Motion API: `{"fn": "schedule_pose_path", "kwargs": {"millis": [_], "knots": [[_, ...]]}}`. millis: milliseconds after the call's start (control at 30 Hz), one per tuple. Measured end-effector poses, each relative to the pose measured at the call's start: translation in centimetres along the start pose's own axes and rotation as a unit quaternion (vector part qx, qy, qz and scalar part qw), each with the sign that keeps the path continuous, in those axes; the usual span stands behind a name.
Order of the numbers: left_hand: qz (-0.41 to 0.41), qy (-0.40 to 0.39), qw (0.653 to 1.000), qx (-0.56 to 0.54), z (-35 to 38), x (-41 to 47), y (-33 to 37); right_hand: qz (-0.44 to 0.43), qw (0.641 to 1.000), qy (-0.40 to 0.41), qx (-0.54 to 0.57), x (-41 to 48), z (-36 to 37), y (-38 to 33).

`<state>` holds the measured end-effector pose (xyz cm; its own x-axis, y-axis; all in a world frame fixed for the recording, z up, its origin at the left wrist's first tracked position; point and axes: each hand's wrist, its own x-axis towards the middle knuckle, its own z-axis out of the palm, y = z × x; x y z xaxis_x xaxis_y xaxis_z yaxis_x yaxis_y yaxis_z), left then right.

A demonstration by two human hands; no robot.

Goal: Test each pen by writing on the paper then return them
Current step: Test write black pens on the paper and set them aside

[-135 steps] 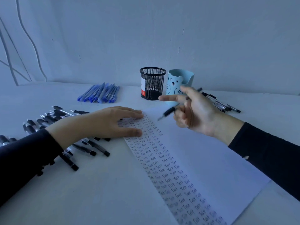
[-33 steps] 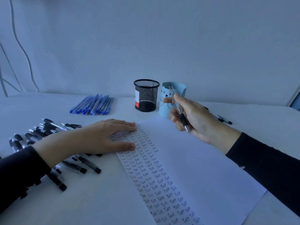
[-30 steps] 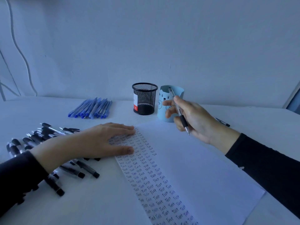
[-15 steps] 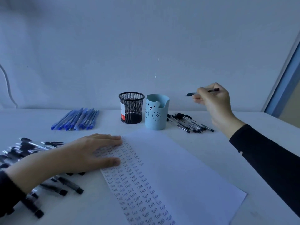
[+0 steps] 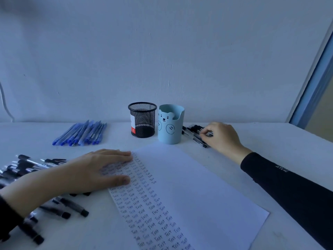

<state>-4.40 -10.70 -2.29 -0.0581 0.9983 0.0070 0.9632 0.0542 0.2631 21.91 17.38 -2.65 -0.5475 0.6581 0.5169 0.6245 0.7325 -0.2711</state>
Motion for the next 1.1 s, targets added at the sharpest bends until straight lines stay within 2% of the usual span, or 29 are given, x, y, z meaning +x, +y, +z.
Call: {"fn": "schedule_pose_path", "kwargs": {"millis": [133,300,400,533,667,833,933,1000,1100], "knots": [[0.003,0.001,1.0,-0.007,0.0,-0.1,-0.1,-0.001,1.0,0.028,0.008,-0.2,-0.5,-1.7],[-0.011,0.017,0.998,-0.06,-0.3,-0.1,0.3,-0.012,0.993,0.016,0.115,-1.3,-1.0,-6.7],[-0.048,0.038,0.992,-0.108,-1.6,-0.6,0.7,-0.103,0.983,0.016,0.151,-2.8,0.1,-8.7],[-0.114,0.032,0.991,-0.059,-4.0,-1.9,-1.0,-0.271,0.953,0.036,0.132,-3.8,1.0,-9.5],[-0.126,0.043,0.988,-0.079,-5.3,-2.7,-3.0,-0.314,0.941,0.035,0.12,-4.2,1.7,-9.3],[-0.098,0.039,0.993,-0.046,-4.7,-2.1,-4.1,-0.296,0.944,0.014,0.148,-4.2,1.9,-9.0],[-0.073,0.126,0.989,-0.038,-4.4,-1.4,-3.3,-0.292,0.944,0.01,0.155,-4.2,1.9,-9.0],[-0.019,0.199,0.979,-0.048,-3.7,-0.8,-1.8,-0.286,0.945,0.004,0.158,-4.1,2.0,-8.9],[0.095,0.197,0.975,-0.03,-1.1,-0.1,1.3,-0.256,0.95,-0.017,0.179,-4.0,1.9,-9.4]]}}
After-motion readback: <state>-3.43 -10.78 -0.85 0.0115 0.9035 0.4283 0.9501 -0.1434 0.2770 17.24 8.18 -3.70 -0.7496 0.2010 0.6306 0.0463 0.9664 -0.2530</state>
